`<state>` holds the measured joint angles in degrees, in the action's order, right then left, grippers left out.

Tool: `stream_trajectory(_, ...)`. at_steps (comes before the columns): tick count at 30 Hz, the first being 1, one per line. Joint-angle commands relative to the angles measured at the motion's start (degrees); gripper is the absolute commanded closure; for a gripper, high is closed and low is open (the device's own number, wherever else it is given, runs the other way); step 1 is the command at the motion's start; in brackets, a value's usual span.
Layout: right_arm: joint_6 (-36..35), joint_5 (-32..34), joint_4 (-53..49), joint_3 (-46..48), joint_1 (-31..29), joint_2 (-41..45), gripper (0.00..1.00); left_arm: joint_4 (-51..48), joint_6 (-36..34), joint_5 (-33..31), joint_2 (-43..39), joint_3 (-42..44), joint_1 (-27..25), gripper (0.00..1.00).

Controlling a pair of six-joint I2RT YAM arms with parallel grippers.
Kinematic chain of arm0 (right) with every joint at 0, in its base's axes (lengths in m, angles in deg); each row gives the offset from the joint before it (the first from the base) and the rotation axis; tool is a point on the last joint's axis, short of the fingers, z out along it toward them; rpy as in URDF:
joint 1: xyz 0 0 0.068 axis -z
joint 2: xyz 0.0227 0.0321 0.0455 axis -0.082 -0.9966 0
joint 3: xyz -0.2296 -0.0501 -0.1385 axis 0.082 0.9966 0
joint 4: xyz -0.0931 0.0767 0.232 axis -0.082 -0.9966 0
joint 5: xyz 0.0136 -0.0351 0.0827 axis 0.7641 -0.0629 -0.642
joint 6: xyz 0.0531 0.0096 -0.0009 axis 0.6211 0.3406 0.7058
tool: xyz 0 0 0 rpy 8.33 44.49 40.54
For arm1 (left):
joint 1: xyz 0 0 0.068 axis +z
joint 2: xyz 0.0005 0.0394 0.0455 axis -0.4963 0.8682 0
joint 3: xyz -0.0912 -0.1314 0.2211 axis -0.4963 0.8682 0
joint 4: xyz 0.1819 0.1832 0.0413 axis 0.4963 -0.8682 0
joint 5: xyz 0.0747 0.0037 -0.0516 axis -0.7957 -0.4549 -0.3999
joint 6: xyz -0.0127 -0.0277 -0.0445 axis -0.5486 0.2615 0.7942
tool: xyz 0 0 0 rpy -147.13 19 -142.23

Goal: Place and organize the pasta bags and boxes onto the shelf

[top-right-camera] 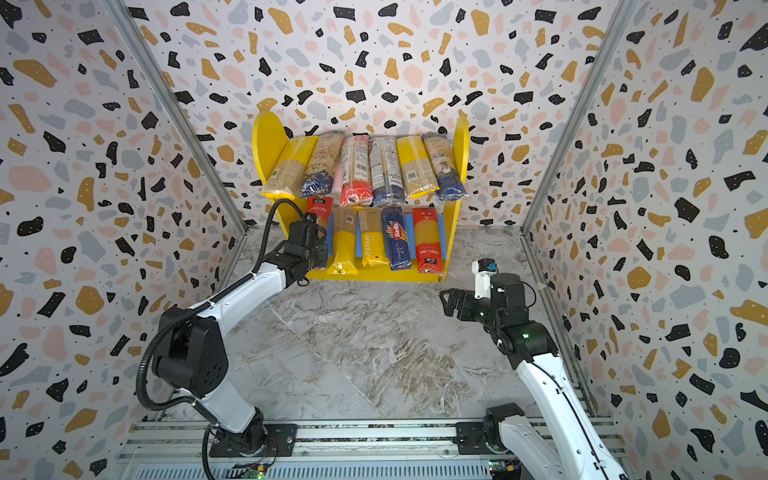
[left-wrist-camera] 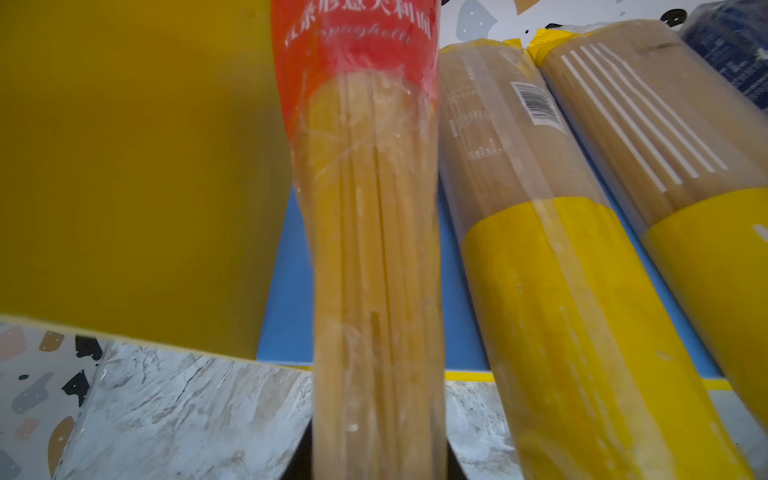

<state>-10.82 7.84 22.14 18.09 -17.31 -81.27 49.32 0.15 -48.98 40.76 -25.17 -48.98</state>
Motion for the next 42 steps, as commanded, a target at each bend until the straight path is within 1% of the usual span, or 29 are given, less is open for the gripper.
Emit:
stream_trajectory(1, -0.61, 1.01, -0.89, -3.09, 0.21, -0.76, 0.01, 10.94, -0.86, 0.49, -0.78, -5.37, 0.98, 1.00)
stream_trajectory(10, -0.24, 1.38, -0.79, -4.13, 0.14, -2.64, 0.01, 10.41, 0.80, 1.84, 3.04, -8.88, 2.74, 1.00)
stream_trajectory(12, -0.35, 1.45, -0.91, -4.33, 0.17, -2.68, 0.01, 9.98, 1.69, 2.48, 3.69, -9.19, 3.06, 0.79)
stream_trajectory(14, -0.55, 1.60, -1.25, -4.51, 0.19, -2.73, 0.01, 8.65, 2.14, 3.34, 4.06, -9.57, 3.07, 0.64)
stream_trajectory(15, -0.61, 1.64, -1.47, -4.53, 0.13, -2.59, 0.01, 7.64, 2.53, 3.76, 4.13, -9.80, 3.05, 0.54)
stream_trajectory(17, -0.81, 1.69, -1.51, -4.43, 0.21, -2.46, 0.01, 6.65, 3.02, 4.22, 3.67, -9.28, 3.13, 0.39)
stream_trajectory(18, -0.85, 1.69, -1.39, -4.31, 0.19, -2.49, 0.01, 6.42, 3.41, 4.43, 3.15, -8.62, 3.05, 0.34)
stream_trajectory(19, -0.75, 1.69, -1.32, -4.11, 0.16, -2.50, 0.01, 6.36, 3.93, 4.57, 2.58, -7.81, 3.10, 0.31)
stream_trajectory(21, -0.77, 1.26, -1.06, -3.73, 0.15, -2.32, 0.01, 6.59, 4.39, 5.46, 0.76, -5.58, 3.05, 0.20)
stream_trajectory(25, -0.46, 0.65, -0.54, -3.08, 0.18, -1.64, 0.01, 6.60, 5.65, 6.96, -3.07, -1.00, 3.07, 0.12)
stream_trajectory(27, -0.48, 0.32, -0.26, -2.76, 0.12, -1.36, 0.01, 7.20, 5.92, 9.11, -5.29, 1.84, 2.99, 0.05)
stream_trajectory(28, -0.46, 0.30, -0.07, -2.50, 0.18, -1.36, 0.01, 7.18, 6.02, 9.14, -6.04, 2.92, 2.95, 0.03)
stream_trajectory(29, -0.42, 0.15, 0.11, -2.25, 0.10, -1.44, 0.01, 6.90, 6.08, 9.16, -7.07, 3.91, 2.82, 0.00)
stream_trajectory(35, 0.09, 0.29, 1.57, 0.39, 0.11, -1.36, 0.01, 5.83, 6.64, 9.02, -13.67, 10.59, 1.13, 0.01)
stream_trajectory(40, 0.43, 2.77, 5.03, 4.94, 0.12, -0.87, 0.01, 7.00, 5.87, 4.16, -21.06, 18.34, -3.42, 0.01)
stream_trajectory(42, 0.09, 4.68, 6.51, 6.82, 0.12, -0.47, 0.01, 8.12, 5.44, 0.85, -24.49, 22.22, -5.03, 0.01)
